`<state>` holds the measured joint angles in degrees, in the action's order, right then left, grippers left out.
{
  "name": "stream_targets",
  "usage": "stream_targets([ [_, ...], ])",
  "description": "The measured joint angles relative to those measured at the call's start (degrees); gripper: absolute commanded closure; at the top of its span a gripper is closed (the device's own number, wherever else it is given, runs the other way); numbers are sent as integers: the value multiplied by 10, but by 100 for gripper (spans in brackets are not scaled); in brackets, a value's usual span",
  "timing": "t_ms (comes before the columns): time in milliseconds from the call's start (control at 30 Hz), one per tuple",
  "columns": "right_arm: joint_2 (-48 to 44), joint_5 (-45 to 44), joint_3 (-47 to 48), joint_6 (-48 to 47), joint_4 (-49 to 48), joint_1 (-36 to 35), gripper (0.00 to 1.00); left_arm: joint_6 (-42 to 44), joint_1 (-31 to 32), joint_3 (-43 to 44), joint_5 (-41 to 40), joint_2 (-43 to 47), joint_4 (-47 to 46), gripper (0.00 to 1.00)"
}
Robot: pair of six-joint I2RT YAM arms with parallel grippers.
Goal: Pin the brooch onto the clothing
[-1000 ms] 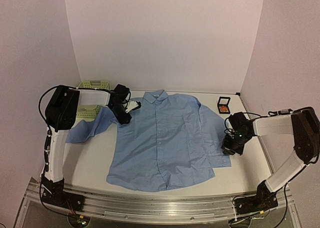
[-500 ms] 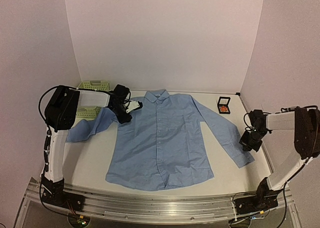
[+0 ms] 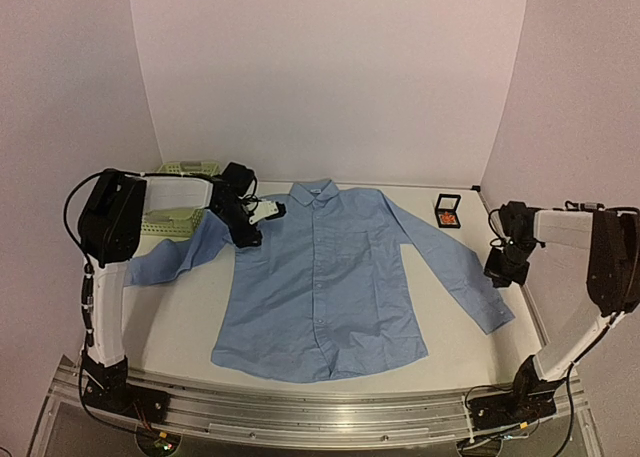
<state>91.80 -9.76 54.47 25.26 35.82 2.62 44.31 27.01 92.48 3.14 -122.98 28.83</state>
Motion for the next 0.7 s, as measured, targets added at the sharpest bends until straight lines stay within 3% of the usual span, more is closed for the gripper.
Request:
stream_targets([
  [200, -62, -36, 103, 16, 39, -177, 98, 37, 53, -144, 36, 206, 32, 45],
  [333, -64, -18, 87, 84, 49, -347, 100, 39, 114, -263, 56, 309, 49, 46],
  [433, -37, 7, 54, 130, 47, -436, 100, 26, 128, -331, 66, 320, 62, 47],
  [700, -27, 68, -95, 220, -32, -482, 100, -28, 174, -421, 73, 316, 50, 47],
])
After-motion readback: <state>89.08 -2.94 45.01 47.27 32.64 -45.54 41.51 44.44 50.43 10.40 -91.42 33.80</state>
